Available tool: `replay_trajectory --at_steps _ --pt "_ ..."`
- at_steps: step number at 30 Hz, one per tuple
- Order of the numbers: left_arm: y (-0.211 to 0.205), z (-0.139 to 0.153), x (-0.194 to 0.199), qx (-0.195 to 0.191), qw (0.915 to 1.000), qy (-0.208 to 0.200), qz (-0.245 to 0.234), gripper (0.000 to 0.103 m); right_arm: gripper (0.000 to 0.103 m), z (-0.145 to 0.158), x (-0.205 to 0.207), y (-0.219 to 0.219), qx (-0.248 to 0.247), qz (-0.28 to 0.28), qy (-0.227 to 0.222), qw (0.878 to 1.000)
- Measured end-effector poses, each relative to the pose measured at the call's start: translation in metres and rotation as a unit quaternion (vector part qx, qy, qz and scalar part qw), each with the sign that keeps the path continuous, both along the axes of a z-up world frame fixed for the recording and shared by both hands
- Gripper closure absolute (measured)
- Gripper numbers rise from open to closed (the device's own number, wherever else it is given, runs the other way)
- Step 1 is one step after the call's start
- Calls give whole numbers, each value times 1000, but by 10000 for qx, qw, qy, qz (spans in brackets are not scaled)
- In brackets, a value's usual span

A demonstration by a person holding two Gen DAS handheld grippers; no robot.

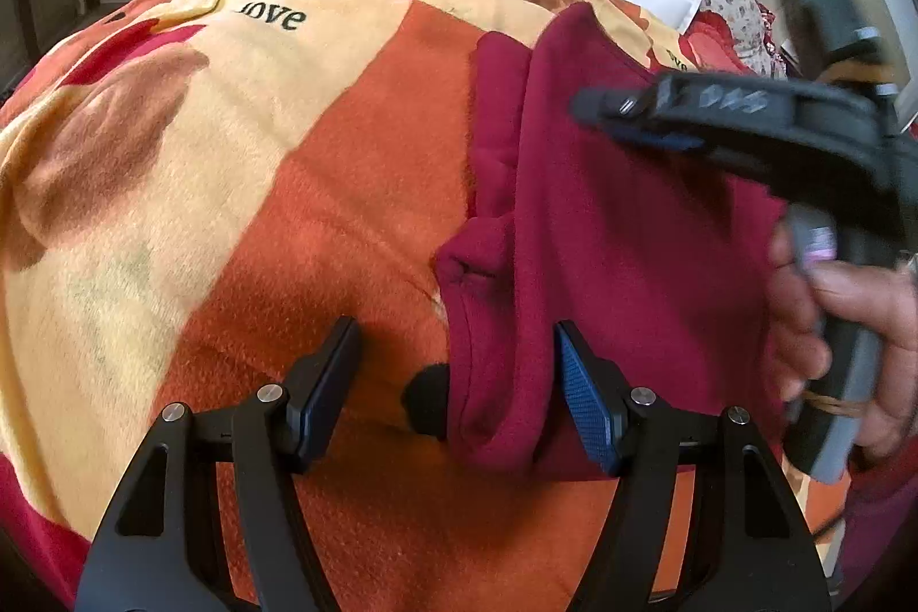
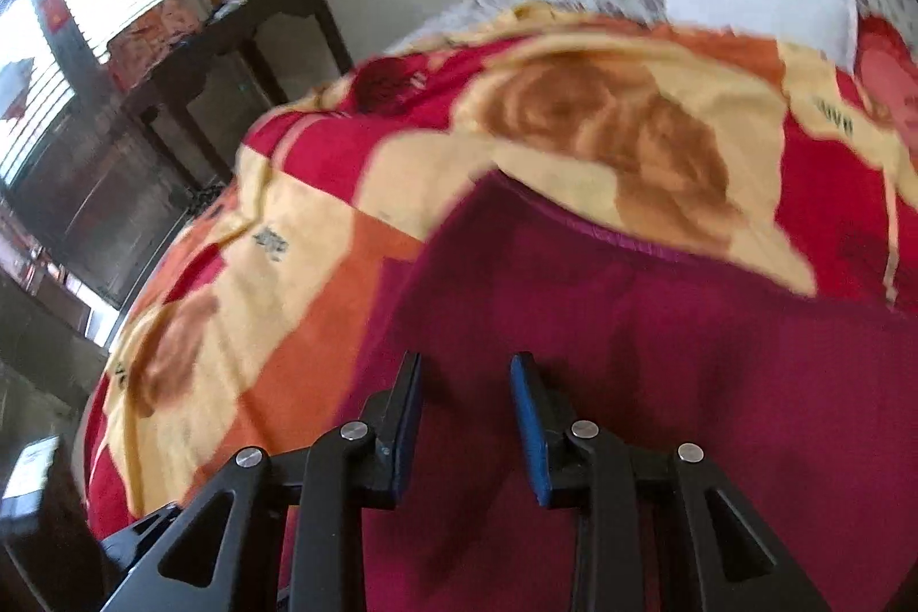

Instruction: Fold small clothes

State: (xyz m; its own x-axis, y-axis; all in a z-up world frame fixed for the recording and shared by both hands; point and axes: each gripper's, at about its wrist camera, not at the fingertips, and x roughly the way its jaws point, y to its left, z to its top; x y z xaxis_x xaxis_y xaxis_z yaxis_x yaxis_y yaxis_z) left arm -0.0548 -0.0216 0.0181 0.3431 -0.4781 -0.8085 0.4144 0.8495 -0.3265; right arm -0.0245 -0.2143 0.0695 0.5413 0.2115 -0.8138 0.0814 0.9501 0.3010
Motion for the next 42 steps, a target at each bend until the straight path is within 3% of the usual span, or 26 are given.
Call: replay_trajectory --at_steps 4,9,13,22,27,31,39,42 --pt "-1 -1 2 -13 10000 12 -14 34 73 2 -2 -9 398 -168 -15 9991" --pt "-2 -1 2 12 10000 14 -34 34 73 22 -5 -2 200 -42 -378 9991" --pt "-1 -2 3 -58 10000 60 -2 33 73 29 4 -1 360 1 -684 9970" --pt "0 -2 3 -112 9999 38 30 32 73 1 50 9 301 -48 -278 9991" --pt "-1 -3 1 -62 10000 -12 14 31 73 15 38 9 351 -5 -279 9990" --pt "-6 -4 -4 21 9999 -103 26 30 55 23 15 7 392 62 -316 9987" --pt "-12 -3 -9 51 9999 -111 47 29 54 19 15 19 224 103 22 9997" --pt "-13 -3 -10 25 9999 -143 36 27 47 12 30 31 -139 65 264 9995"
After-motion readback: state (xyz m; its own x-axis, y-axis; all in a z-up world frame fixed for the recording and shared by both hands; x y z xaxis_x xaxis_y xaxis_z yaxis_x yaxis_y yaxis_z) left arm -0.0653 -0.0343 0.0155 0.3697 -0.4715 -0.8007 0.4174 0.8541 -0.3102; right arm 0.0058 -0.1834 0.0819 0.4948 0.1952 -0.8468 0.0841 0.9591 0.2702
